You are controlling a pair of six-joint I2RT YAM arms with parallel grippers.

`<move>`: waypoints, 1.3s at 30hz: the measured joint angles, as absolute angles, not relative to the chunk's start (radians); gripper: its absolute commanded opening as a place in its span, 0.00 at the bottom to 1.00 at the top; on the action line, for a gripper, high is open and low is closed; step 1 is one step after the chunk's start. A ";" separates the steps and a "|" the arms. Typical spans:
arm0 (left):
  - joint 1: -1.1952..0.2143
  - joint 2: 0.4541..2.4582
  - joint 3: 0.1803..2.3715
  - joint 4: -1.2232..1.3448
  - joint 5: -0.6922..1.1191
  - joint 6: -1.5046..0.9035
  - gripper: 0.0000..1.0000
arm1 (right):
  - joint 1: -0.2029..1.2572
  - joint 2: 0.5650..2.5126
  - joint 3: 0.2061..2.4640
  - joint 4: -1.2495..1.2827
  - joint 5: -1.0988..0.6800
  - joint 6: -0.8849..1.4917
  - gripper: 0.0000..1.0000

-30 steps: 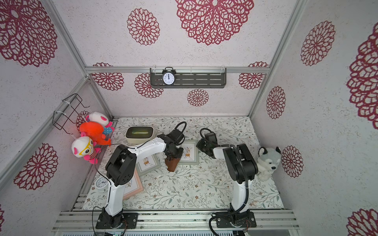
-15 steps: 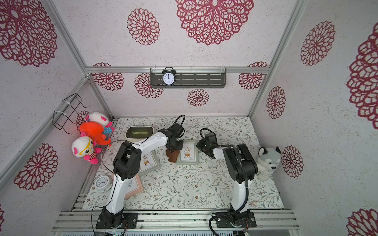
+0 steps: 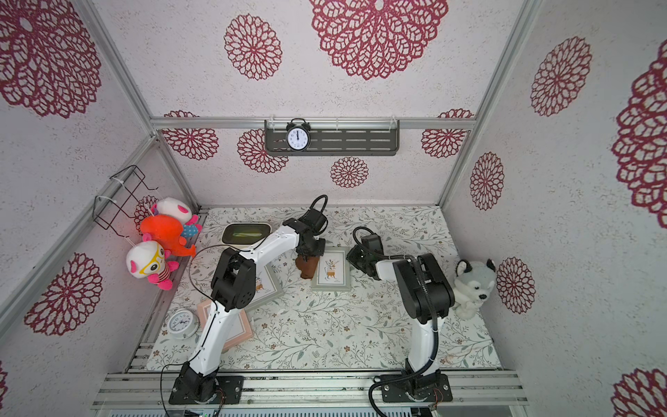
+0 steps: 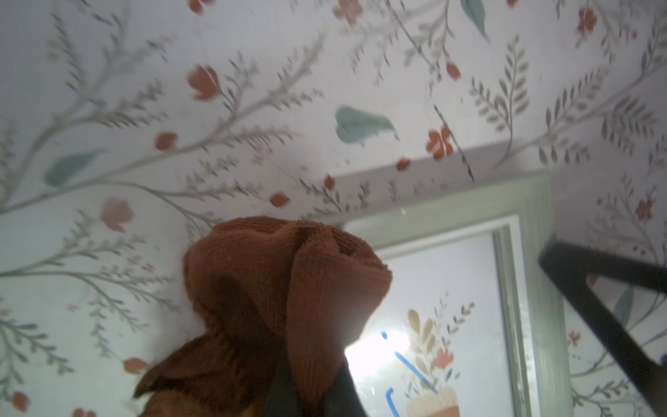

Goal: Wipe the picture frame with a cloth
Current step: Wipe the dirt from the picture frame, then adjust the cleaning item.

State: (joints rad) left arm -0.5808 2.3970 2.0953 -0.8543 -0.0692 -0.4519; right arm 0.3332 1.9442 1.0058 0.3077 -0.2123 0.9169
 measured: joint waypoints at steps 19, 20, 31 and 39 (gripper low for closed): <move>-0.545 1.794 1.692 -0.569 0.285 -0.526 0.00 | 0.299 1.444 0.938 0.210 -0.447 0.778 0.69; -0.545 1.792 1.680 -0.542 0.307 -0.536 0.00 | 0.299 1.422 0.911 0.253 -0.472 0.790 0.70; -0.545 1.793 1.627 -0.400 0.482 -0.623 0.00 | 0.310 1.398 0.867 0.481 -0.620 0.930 0.71; -0.545 1.814 1.627 -0.378 0.533 -0.626 0.00 | 0.323 1.497 0.964 0.512 -0.641 1.003 0.63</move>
